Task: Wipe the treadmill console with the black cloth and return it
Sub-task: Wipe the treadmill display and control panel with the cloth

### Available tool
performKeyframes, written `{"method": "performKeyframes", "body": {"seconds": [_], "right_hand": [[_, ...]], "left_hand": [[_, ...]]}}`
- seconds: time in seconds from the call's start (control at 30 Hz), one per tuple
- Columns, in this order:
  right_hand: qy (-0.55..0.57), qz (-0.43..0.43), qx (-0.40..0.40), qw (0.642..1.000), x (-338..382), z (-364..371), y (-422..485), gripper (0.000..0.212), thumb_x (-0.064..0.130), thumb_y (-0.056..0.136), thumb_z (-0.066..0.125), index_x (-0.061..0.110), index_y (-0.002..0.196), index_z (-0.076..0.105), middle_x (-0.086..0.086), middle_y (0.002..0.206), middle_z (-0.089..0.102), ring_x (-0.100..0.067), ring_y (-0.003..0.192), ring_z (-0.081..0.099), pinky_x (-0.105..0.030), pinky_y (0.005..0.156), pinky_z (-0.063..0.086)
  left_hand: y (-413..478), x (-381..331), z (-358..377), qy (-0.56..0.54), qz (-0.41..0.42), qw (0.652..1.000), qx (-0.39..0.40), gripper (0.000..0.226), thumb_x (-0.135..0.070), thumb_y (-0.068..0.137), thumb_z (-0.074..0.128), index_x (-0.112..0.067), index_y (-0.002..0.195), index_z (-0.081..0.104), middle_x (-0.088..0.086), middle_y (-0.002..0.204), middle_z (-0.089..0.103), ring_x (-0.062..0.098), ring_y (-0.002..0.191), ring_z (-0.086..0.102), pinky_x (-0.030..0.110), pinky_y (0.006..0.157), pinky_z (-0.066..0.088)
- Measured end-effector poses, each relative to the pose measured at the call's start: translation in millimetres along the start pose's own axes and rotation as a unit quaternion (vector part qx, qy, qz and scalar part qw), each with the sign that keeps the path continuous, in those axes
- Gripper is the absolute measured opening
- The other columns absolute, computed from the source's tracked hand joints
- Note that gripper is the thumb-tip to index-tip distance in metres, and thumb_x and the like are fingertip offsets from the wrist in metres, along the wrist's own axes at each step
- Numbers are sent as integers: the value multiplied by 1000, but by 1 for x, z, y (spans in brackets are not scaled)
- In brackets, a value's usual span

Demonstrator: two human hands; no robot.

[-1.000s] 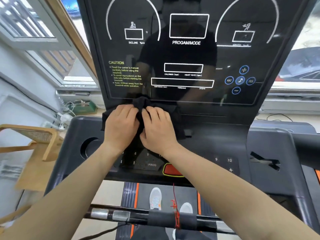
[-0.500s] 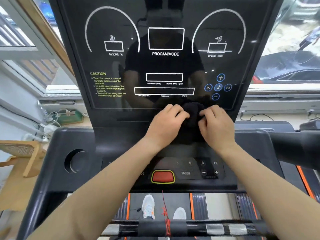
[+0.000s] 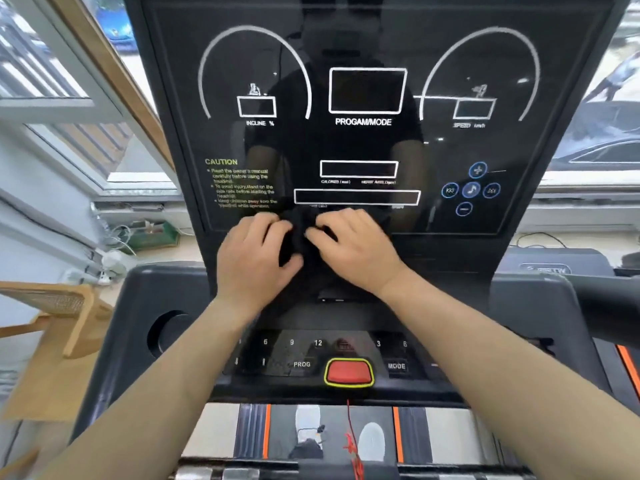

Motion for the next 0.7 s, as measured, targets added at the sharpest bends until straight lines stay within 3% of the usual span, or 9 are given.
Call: {"method": "performKeyframes", "body": {"seconds": [0.07,0.2,0.33,0.43,0.5,0.57,0.63,0.7], "right_hand": [[-37,38,5,999,-33,-19,-21,12,8,93,63,10,99,73,-12,95,68,-32,74,58,-43,63,45],[-61,230,-35,971,-102,-69,-66,12,5,92,63,5,103,68,-19,98,63,-39,79,58,-46,69,48],[8,382,-32,924,-123,-110,-129,19,3,94,56,3,110,67,-21,106,59,-28,91,55,-29,74,41],[67,448,21,891,-113,-119,-193,22,9,96,55,10,113,69,-15,108,60,-24,96,55,-34,81,43],[94,464,106,875,-89,-106,-240,26,16,96,55,12,118,69,-10,114,60,-30,105,58,-35,88,44],[87,446,195,869,-54,-87,-277,42,26,98,52,9,136,60,-12,137,55,-36,125,52,-39,103,42],[77,420,258,867,-24,-68,-295,58,31,102,46,6,154,37,-16,162,33,-36,150,29,-43,119,28],[44,395,291,870,-4,-57,-295,63,36,102,34,1,155,32,-20,164,27,-35,153,21,-47,122,21]], "left_hand": [[23,-27,5,-13,23,1000,10,28,-25,73,72,-12,97,69,7,95,65,28,80,58,37,68,47],[58,-107,29,-64,81,993,59,32,-13,70,70,-16,102,70,3,95,65,28,78,55,40,66,50],[60,-175,43,-163,57,975,142,37,-12,70,73,-17,107,71,2,101,67,28,81,63,41,60,55],[22,-214,60,-193,64,946,253,30,-18,82,66,-18,113,69,2,108,63,31,84,64,40,61,54],[-16,-231,78,-143,104,928,327,27,-17,86,62,-13,111,70,5,114,61,33,99,60,42,71,53],[-47,-239,87,-127,112,927,334,30,-18,85,64,-6,111,71,12,122,62,36,114,57,45,86,51],[-68,-243,90,-130,85,930,333,47,-27,92,60,-3,132,61,17,143,54,34,135,47,46,106,44],[-89,-250,91,-109,91,926,350,58,-34,101,45,-2,149,40,17,160,34,31,149,30,44,116,34]]}}
Point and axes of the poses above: each hand's wrist, its own y-axis towards the middle knuckle, its own z-axis out of the palm, x = y × z, the point moved 6 cm from there along y, towards the middle knuckle
